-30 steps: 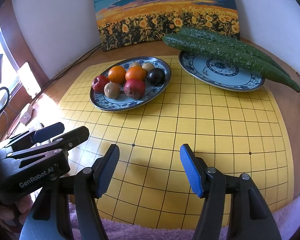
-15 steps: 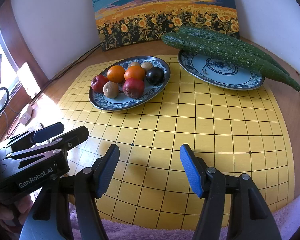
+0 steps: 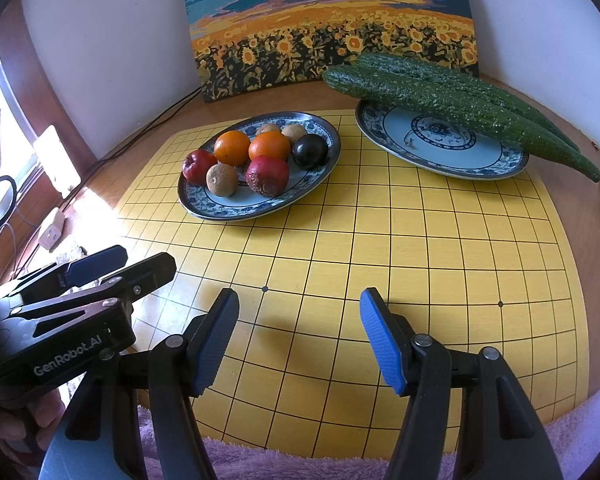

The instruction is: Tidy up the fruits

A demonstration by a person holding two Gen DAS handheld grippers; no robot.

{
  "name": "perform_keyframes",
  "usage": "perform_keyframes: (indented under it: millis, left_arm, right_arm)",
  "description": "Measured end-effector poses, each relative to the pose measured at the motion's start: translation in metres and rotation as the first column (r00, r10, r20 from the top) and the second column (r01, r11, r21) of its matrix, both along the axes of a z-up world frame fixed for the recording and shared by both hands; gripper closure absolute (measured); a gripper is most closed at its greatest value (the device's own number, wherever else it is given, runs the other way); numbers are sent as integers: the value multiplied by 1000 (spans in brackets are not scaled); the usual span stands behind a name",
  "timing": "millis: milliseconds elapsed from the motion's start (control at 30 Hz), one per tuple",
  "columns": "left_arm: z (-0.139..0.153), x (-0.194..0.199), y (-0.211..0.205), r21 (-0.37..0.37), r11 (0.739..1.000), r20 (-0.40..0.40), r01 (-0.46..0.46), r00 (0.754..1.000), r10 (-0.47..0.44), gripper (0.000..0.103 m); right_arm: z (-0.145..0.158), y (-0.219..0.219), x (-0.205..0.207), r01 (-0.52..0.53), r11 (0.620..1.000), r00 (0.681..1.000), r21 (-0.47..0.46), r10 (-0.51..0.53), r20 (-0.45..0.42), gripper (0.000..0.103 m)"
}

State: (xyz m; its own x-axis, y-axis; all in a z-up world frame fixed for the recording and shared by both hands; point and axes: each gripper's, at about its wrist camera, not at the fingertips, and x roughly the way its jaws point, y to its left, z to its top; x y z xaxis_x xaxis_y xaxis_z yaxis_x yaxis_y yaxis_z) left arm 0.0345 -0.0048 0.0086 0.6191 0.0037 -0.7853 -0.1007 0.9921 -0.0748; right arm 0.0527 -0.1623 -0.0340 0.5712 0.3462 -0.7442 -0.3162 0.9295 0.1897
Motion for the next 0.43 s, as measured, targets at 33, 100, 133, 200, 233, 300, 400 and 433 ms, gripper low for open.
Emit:
perform_keyframes:
  millis: [33, 100, 133, 200, 233, 300, 400, 433]
  left_arm:
    - [0, -1, 0, -2, 1000, 1, 0, 1000, 0, 42]
    - [1, -1, 1, -2, 1000, 2, -1, 1000, 1, 42]
    - [1, -1, 1, -2, 1000, 2, -1, 1000, 1, 42]
    - [1, -1, 1, -3, 1000, 2, -2, 1000, 2, 42]
    - [1, -1, 1, -3, 1000, 1, -3, 1000, 3, 41]
    - [0, -2, 2, -7, 1000, -6, -5, 1000, 5, 41]
    - [-2, -1, 4, -19, 1000, -22, -6, 1000, 6, 41]
    - [-3, -2, 4, -19, 1000, -25, -7, 1000, 7, 41]
  right_arm:
    - [0, 0, 0, 0, 1000, 1000, -1, 0, 1, 39]
    - [0, 0, 0, 0, 1000, 1000, -3, 0, 1, 39]
    - [0, 0, 0, 0, 1000, 1000, -1, 0, 1, 39]
    - [0, 0, 0, 0, 1000, 1000, -1, 0, 1, 39]
    - [0, 0, 0, -1, 1000, 1000, -2, 1, 1, 39]
    - [0, 0, 0, -1, 1000, 1000, -7, 1, 1, 39]
    - [0, 2, -2, -2, 1000, 1000, -13, 2, 7, 39]
    - [1, 2, -2, -1, 1000, 1000, -14, 1, 9, 39]
